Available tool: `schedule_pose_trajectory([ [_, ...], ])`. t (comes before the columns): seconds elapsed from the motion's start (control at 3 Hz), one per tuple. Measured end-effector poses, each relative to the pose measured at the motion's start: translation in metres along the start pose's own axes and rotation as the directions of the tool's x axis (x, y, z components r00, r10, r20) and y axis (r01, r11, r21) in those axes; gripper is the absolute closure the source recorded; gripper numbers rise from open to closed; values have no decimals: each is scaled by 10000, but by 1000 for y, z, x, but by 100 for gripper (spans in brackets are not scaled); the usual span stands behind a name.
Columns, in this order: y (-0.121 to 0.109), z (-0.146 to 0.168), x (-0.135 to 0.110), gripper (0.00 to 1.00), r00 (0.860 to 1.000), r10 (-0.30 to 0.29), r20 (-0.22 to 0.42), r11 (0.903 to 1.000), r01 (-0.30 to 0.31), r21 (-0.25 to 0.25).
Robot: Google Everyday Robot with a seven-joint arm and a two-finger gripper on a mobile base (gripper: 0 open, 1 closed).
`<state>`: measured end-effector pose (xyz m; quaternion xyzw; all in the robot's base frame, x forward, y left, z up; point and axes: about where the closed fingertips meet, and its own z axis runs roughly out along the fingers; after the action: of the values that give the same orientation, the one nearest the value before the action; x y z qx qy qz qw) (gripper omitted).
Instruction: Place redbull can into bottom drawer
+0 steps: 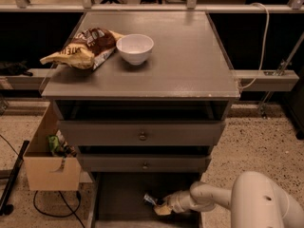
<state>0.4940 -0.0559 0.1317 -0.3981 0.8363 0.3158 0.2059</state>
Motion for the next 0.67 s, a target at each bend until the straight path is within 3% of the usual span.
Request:
schedule_pose_trajectory([
  [0.33,-9,13,8,96,9996,144,-233,9999,-142,74],
  [0.67,-9,13,8,73,9996,144,-233,9999,-142,73],
])
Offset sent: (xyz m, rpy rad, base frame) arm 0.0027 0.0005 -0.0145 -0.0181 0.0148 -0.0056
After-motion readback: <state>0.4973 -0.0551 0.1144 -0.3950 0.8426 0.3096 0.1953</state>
